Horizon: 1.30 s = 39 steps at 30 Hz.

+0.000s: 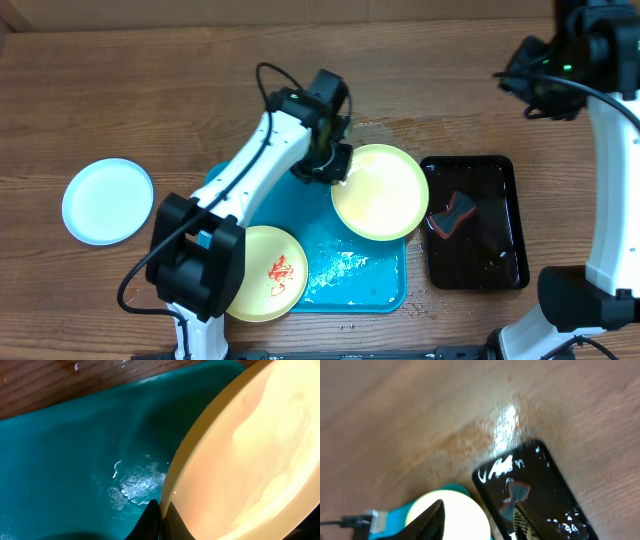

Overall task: Clean dirty plates on tray and stack at the side
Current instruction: 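Lift the yellow plate with the left gripper and carry it right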

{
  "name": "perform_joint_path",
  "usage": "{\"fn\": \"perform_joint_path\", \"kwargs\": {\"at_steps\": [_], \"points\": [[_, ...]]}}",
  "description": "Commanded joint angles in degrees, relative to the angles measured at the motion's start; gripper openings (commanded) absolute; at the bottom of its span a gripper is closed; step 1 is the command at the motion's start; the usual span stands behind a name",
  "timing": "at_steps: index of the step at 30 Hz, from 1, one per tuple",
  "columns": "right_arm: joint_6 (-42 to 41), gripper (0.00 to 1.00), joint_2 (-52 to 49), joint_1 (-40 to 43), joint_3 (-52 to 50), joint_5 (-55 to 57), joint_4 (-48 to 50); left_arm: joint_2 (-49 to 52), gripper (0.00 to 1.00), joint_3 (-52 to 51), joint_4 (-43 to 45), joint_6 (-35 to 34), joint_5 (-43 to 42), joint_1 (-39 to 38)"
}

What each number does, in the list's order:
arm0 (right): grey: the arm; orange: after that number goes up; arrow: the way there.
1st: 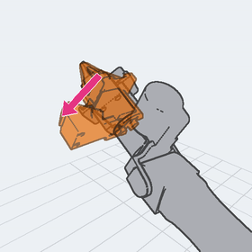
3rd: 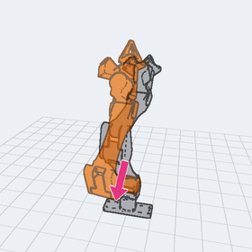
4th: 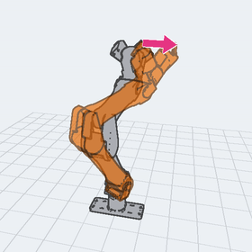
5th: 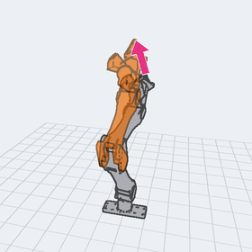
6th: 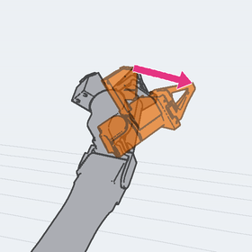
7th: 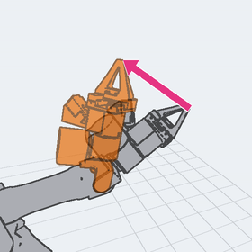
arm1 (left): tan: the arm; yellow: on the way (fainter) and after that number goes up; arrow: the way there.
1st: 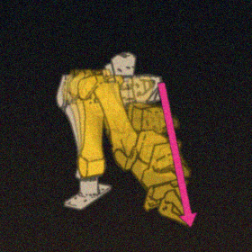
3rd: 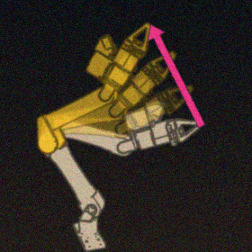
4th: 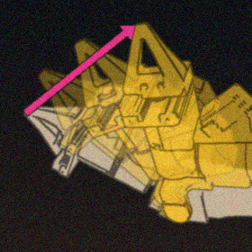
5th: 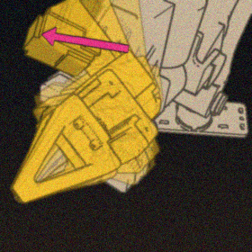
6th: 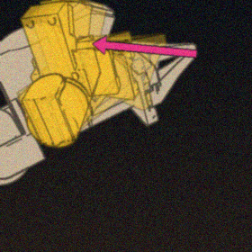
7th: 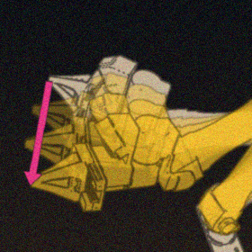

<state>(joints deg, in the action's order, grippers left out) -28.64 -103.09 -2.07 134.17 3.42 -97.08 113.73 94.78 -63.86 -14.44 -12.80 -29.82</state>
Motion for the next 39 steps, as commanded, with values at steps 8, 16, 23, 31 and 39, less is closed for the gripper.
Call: {"fn": "perform_joint_path", "kwargs": {"at_steps": [8,16,23,31,39], "points": [[5.2,0.62,2.2,1.4,5.1,-1.8,0.1,-1.7,0.04,9.0,2.8,-4.1,7.7,-9.0],[5.2,0.65,2.2,1.5,5.1,-2.2,1.2,-1.6,0.04,10.3,9.6,-3.6,15.0,-14.5],[5.2,0.57,2.2,1.5,5.1,-2.3,2.2,-1.6,0.04,10.4,14.2,-0.7,23.2,-20.8],[5.1,0.07,2.2,1.9,5.1,-2.3,3.3,-1.6,0.04,10.4,16.3,4.2,41.2,-29.2],[5.0,0.04,2.3,8.2,5.1,-2.3,8.0,-1.6,0.04,10.4,16.5,5.8,43.3,-30.3]]}}
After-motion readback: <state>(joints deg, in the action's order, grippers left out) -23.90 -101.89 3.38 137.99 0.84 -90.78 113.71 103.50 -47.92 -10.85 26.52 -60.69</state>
